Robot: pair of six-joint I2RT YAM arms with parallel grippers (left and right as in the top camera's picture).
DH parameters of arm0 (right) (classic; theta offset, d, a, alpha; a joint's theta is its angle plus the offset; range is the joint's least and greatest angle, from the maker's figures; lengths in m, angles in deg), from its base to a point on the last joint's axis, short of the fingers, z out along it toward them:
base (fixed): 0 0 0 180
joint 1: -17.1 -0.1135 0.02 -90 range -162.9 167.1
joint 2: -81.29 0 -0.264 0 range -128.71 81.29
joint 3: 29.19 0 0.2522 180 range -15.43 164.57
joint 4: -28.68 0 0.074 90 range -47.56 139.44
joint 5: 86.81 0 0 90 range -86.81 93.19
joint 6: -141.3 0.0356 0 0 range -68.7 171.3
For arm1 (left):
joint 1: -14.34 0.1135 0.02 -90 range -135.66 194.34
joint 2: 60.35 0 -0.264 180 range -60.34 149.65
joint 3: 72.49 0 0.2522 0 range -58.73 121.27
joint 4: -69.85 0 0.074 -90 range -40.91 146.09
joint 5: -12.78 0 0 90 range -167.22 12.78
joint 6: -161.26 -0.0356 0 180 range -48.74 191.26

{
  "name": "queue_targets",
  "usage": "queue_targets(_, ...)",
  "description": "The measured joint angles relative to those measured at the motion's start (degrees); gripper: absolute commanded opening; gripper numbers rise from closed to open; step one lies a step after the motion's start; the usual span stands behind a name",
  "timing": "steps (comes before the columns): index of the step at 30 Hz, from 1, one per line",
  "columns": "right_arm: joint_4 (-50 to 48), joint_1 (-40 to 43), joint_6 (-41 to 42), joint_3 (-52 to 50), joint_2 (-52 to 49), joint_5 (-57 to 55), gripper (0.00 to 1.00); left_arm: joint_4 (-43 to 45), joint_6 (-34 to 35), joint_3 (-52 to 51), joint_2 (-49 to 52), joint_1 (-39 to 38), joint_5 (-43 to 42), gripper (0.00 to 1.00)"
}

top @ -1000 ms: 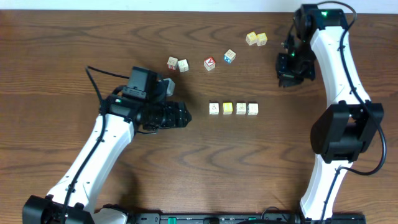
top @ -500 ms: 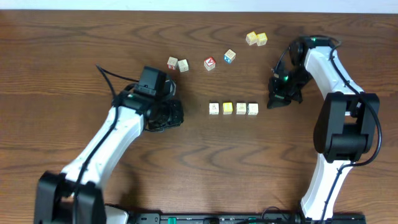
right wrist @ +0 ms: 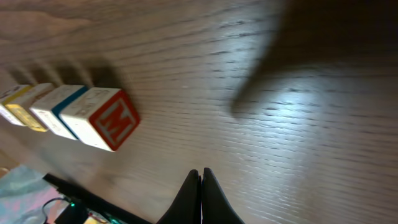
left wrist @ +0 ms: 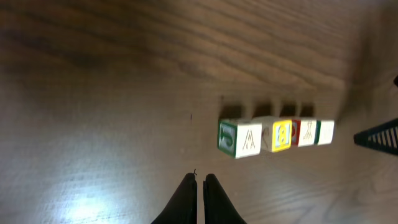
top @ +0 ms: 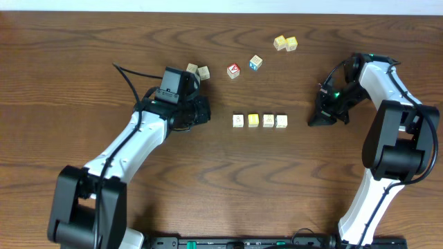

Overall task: Lift 4 blocks
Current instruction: 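Bring the left gripper to the row's left end and right gripper to its right end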

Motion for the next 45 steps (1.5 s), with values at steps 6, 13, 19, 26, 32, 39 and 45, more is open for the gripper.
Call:
queue_targets(6,-0.09,-0.02,0.0,0.0,0.0,1.66,0.01,-0.68,-0.48,0.81,8.63,1.49,-3.04,0.08)
queue_targets(13,-2.14,-0.02,1.11,-0.02,0.0,2.56,0.01,0.72,-5.9,5.03,12.17,2.32,-6.64,0.07)
queue_targets(19,-2.47,-0.02,4.39,-0.07,0.0,2.69,0.01,4.46,-6.78,6.4,12.15,1.99,-3.43,0.07)
queue_targets(26,-5.55,-0.59,5.4,-1.05,0.0,3.43,0.01,6.01,1.09,6.43,15.32,-0.02,-1.92,0.07)
queue_targets(32,-7.48,-4.02,5.62,-1.38,0.0,3.8,0.01,6.91,3.78,6.43,18.93,-1.25,-1.49,0.07)
queue_targets(39,-9.57,-7.37,8.5,-1.44,0.0,2.16,0.01,6.82,4.48,6.43,18.91,-1.57,-1.29,0.07)
queue_targets(45,-9.42,-7.72,10.95,-1.44,0.0,0.46,0.01,6.47,4.87,6.43,18.91,-3.17,-1.31,0.07)
